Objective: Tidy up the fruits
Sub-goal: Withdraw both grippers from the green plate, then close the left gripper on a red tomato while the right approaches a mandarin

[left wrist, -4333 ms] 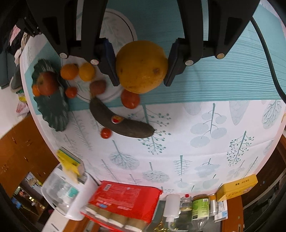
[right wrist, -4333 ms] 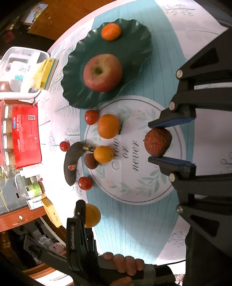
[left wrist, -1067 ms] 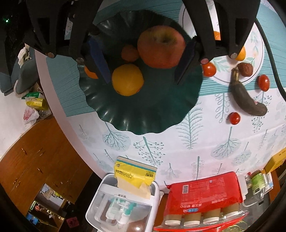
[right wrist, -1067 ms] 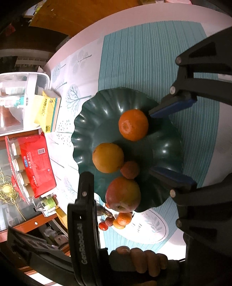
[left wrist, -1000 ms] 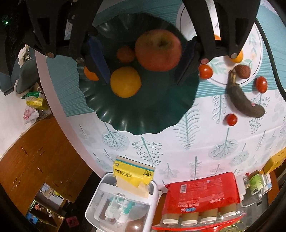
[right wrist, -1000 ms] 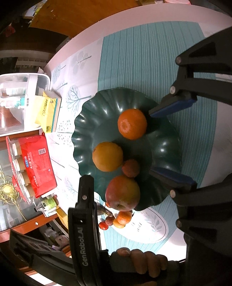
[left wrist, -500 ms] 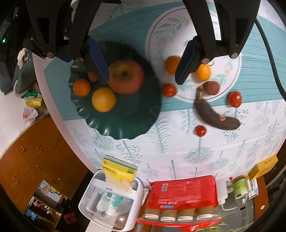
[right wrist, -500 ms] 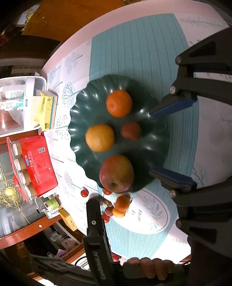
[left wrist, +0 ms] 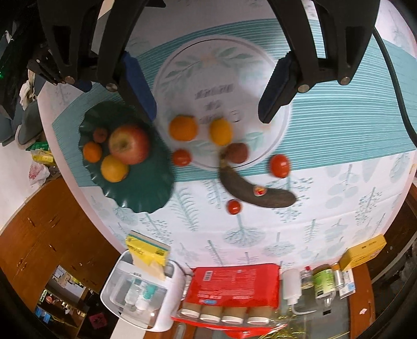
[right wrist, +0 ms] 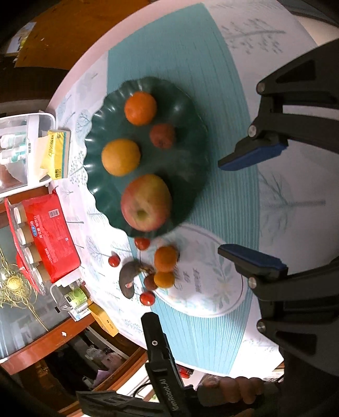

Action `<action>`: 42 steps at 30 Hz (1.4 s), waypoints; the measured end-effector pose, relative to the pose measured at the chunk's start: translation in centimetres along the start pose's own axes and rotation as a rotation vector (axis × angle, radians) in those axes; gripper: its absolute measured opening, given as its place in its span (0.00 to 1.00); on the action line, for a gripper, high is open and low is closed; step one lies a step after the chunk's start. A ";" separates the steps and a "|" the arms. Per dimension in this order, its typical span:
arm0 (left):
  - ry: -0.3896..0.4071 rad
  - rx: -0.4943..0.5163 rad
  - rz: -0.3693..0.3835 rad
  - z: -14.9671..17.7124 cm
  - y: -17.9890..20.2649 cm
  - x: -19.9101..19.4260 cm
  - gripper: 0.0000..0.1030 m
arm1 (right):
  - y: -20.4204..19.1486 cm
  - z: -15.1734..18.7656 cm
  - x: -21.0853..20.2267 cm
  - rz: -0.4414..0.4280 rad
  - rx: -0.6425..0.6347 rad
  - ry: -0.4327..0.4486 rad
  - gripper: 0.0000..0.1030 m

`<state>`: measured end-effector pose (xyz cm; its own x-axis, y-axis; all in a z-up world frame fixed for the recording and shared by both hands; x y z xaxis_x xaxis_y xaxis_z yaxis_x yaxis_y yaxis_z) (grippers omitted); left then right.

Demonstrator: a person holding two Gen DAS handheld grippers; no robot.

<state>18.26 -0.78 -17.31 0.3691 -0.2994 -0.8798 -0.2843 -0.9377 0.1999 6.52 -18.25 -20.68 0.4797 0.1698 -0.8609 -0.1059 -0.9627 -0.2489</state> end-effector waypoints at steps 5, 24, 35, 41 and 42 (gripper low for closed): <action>-0.025 0.010 -0.017 1.0 -3.5 -0.4 0.77 | -2.4 1.2 0.5 0.010 0.060 0.003 0.57; -0.089 -0.052 -0.041 0.4 -12.4 1.6 0.78 | -7.4 0.3 4.6 -0.013 0.202 -0.031 0.57; -0.071 -0.058 -0.056 -3.7 -12.7 3.9 0.78 | -7.1 -3.5 7.6 -0.040 0.252 -0.042 0.57; -0.083 -0.059 -0.053 -5.4 -12.2 6.2 0.78 | -7.3 -4.5 8.7 -0.053 0.213 -0.052 0.57; -0.087 -0.059 -0.052 -5.6 -12.0 6.7 0.78 | -7.3 -4.7 9.0 -0.052 0.206 -0.056 0.57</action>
<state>29.14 7.52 -23.15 0.3028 -0.2356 -0.9235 -0.2128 -0.9612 0.1754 15.66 -10.69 -24.51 0.4408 0.2354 -0.8662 -0.2609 -0.8898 -0.3746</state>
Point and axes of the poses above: each gripper's, at about its wrist camera, not at the fingertips, and x roughly the way its jaws point, y to its right, z to its underside, the point moved 6 cm from there along x, roughly the way its jaws point, and after that the axes turned 2 degrees about -y, right-handed, at the moved point
